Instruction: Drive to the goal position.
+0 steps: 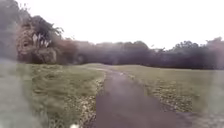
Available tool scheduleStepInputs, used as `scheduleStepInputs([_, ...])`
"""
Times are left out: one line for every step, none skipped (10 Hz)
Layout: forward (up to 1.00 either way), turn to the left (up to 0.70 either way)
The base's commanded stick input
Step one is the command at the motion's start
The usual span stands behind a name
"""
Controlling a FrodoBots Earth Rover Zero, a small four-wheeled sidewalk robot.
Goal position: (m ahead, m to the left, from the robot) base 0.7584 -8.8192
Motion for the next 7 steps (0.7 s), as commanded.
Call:
scheduleStepInputs([1.00,0.00])
scheduleStepInputs([1.00,0.00])
scheduleStepInputs([1.00,0.00])
scheduleStepInputs([1.00,0.00])
scheduleStepInputs([1.00,0.00])
scheduleStepInputs([1.00,0.00])
scheduleStepInputs([1.00,0.00])
